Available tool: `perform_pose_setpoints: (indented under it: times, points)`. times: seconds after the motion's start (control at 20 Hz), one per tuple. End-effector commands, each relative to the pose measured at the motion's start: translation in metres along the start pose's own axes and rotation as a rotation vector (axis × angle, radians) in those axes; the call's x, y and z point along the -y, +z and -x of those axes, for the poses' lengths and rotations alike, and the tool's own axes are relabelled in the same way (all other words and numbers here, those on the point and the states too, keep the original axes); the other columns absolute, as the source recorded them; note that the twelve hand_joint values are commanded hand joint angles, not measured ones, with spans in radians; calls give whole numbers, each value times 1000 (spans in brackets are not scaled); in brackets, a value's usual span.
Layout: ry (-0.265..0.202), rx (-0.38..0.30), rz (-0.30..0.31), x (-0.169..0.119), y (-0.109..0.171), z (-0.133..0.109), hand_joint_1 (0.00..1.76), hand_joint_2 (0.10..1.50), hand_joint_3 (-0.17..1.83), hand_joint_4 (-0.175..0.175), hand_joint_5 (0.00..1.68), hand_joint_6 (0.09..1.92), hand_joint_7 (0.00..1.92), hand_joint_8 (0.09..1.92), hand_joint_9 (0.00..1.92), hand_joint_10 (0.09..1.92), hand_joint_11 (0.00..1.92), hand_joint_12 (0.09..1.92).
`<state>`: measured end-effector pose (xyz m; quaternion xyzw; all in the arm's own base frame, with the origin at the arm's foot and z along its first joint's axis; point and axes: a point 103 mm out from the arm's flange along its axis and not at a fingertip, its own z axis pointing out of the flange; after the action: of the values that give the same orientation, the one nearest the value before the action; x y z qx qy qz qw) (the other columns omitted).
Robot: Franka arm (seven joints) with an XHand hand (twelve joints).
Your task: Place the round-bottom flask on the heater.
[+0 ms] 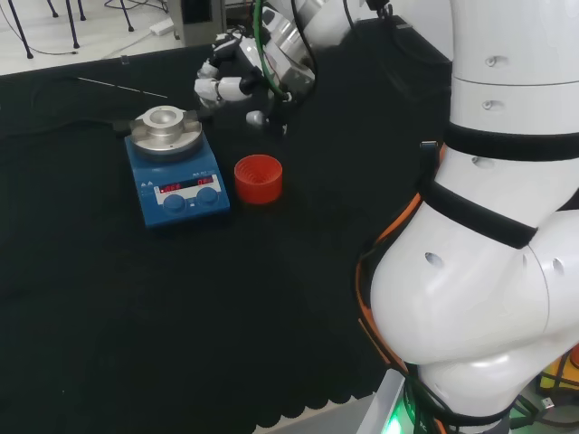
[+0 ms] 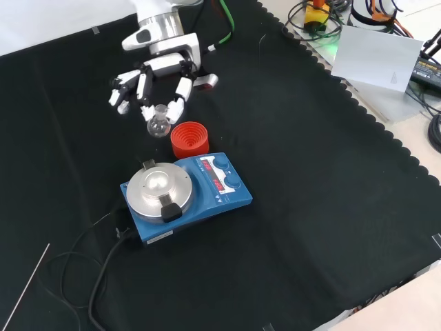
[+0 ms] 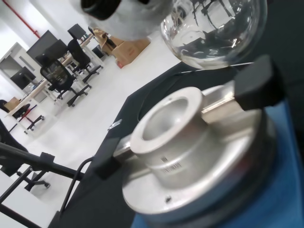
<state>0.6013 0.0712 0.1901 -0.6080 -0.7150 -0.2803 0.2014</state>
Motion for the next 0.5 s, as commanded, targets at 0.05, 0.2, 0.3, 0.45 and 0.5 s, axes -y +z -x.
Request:
perform_pose_setpoints:
  times: [0.05, 0.2, 0.3, 0.45, 0.5]
  points:
    - [-15, -8, -67, -31, 24, -17, 1081, 988, 71, 175, 1182, 687, 273, 520, 488, 572, 0, 1358]
    - [-13, -14, -79, -41, 30, -17, 1081, 987, 72, 175, 1183, 686, 275, 521, 490, 572, 0, 1361]
    - [-15, -14, -87, -47, 34, -18, 1081, 986, 73, 175, 1183, 685, 277, 521, 492, 572, 0, 1364]
    - [-21, -14, -97, -52, 38, -21, 1081, 985, 75, 175, 1184, 683, 280, 522, 493, 571, 0, 1370]
    - [-22, -15, -101, -54, 40, -22, 1082, 985, 76, 175, 1184, 683, 281, 523, 494, 571, 0, 1372]
